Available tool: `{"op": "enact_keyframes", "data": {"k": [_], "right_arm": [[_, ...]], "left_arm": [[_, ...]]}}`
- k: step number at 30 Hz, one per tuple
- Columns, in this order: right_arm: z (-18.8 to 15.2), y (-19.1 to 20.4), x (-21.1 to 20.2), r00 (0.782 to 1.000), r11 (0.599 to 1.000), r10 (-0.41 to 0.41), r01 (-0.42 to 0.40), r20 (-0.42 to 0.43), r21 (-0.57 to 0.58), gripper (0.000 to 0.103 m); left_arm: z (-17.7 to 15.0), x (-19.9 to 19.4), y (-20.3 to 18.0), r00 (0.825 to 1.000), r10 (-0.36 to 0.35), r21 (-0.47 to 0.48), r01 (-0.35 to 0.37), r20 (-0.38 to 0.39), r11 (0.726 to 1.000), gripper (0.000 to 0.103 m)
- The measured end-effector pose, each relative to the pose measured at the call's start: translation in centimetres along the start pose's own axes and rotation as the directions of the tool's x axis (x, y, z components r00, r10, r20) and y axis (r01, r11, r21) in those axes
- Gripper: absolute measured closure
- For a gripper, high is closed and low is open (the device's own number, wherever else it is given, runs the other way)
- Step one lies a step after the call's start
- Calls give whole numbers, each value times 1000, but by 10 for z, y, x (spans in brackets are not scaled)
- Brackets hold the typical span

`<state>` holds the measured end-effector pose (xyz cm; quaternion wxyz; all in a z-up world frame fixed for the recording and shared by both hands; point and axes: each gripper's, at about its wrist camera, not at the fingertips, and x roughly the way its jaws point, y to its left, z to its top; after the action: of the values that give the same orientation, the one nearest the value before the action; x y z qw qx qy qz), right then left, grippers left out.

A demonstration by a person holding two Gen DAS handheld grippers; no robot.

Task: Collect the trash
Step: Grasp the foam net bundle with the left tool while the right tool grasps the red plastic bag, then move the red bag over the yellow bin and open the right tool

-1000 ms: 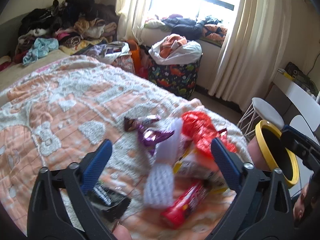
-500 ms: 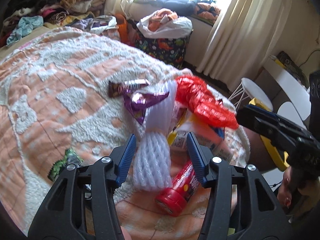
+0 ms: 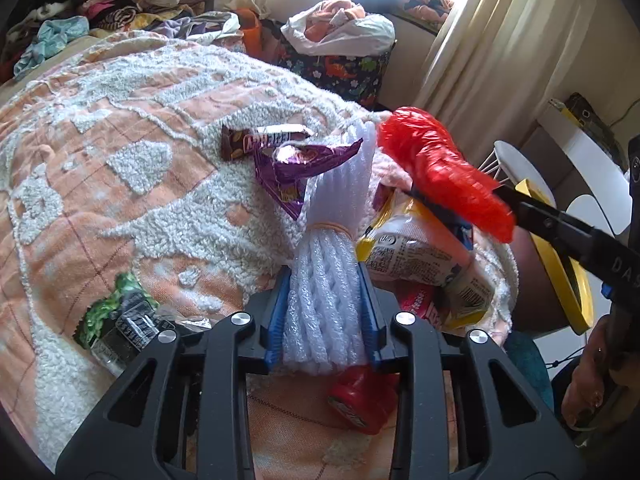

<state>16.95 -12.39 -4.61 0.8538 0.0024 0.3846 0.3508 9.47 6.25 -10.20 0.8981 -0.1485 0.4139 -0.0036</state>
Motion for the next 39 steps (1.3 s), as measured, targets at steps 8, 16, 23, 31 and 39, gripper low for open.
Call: {"op": "enact_keyframes", "data": {"k": [8, 16, 23, 31, 39], "right_arm": [[9, -6, -29, 997, 1000, -7, 6, 76, 12, 99], [14, -9, -52, 992, 1000, -4, 2, 128, 21, 99], [13, -7, -70, 986, 1000, -5, 2, 164, 18, 99], [12, -10, -85, 980, 1000, -15, 12, 196, 20, 99], [7, -21, -101, 974, 999, -36, 26, 225, 44, 99]], "left_arm": [[15, -28, -7, 994, -39, 2, 39, 99, 999, 81], [26, -48, -26, 986, -75, 27, 72, 150, 997, 81], [31, -59, -40, 980, -96, 52, 88, 176, 995, 81], [34, -67, -52, 975, -109, 79, 95, 194, 992, 81], [34, -70, -64, 973, -121, 106, 102, 197, 989, 81]]}}
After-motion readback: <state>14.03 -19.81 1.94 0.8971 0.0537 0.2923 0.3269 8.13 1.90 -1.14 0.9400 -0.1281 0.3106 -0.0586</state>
